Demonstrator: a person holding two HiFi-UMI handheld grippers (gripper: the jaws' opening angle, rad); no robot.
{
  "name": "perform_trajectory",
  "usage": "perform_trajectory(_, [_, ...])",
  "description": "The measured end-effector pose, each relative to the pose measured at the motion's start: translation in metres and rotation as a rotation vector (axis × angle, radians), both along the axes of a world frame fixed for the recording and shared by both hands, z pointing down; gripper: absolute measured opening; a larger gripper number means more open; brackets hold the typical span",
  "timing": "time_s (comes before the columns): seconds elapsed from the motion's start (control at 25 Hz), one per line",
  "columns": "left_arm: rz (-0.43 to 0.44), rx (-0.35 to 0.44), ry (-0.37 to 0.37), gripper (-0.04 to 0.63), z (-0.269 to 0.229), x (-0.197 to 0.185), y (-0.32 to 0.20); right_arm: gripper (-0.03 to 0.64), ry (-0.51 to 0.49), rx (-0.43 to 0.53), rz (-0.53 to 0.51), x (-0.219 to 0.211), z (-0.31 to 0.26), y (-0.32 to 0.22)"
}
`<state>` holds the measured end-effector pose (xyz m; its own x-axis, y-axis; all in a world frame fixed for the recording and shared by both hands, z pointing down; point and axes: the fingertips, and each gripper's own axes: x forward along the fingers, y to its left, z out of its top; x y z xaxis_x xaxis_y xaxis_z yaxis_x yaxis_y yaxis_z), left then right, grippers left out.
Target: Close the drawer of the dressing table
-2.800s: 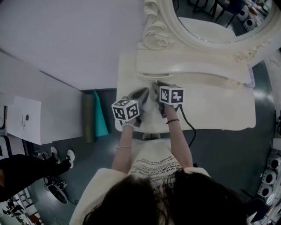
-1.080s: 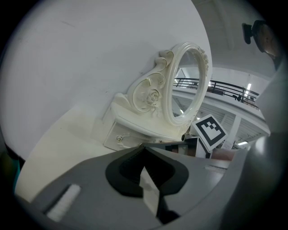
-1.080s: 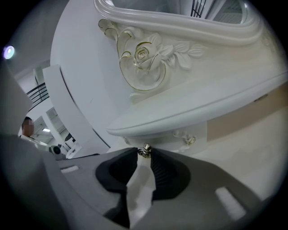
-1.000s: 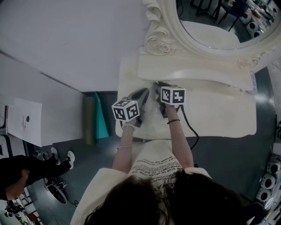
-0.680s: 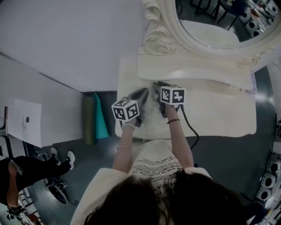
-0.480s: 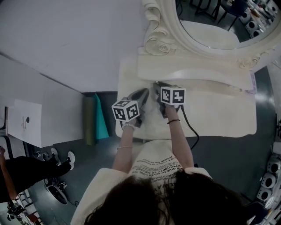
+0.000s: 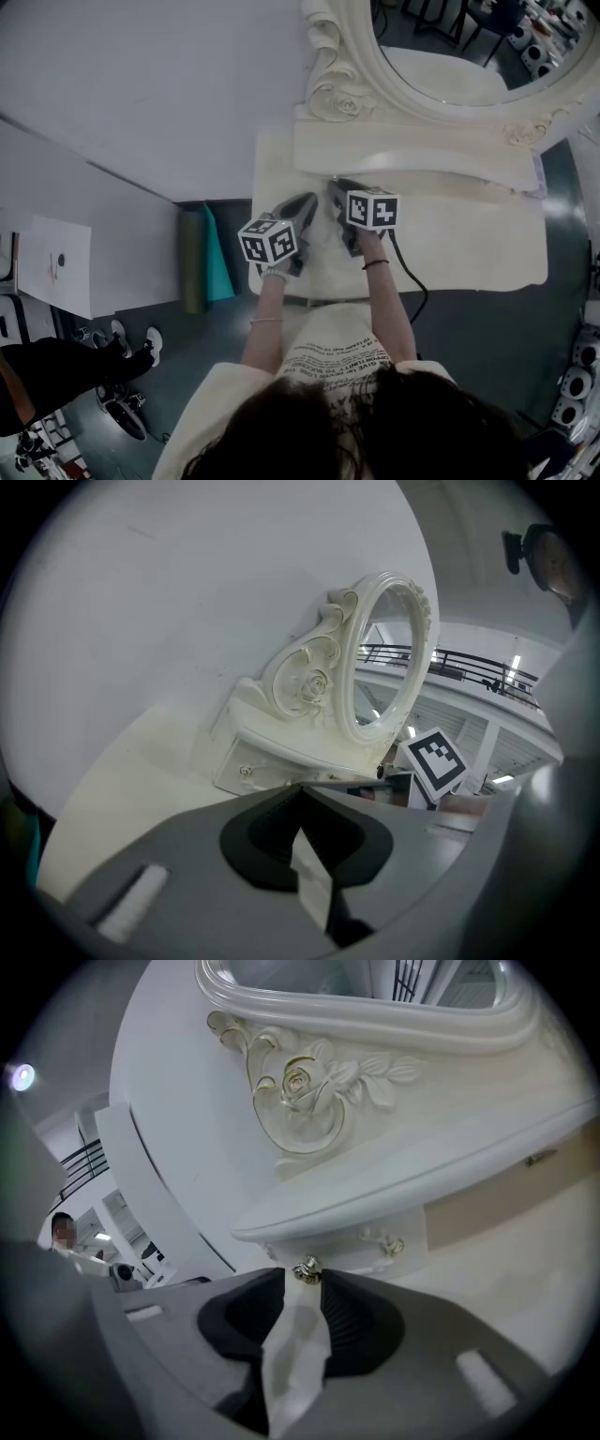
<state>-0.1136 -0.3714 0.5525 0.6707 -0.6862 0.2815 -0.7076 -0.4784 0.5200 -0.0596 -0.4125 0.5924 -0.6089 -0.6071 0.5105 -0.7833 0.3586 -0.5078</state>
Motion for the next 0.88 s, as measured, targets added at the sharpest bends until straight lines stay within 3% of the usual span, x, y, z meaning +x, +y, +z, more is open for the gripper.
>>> perform_trajectory(0.44, [0.06, 0.013, -0.003, 0.0, -0.005, 0.014, 0.027, 0.089, -0.044, 0.054, -0.084, 0.0, -0.018, 0.025])
perform_trajectory(0.88, [0.111, 0.031, -0.012, 0.0, -0.013, 0.019, 0.05, 0.018, -0.028, 0.105, -0.128, 0.001, -0.034, 0.05])
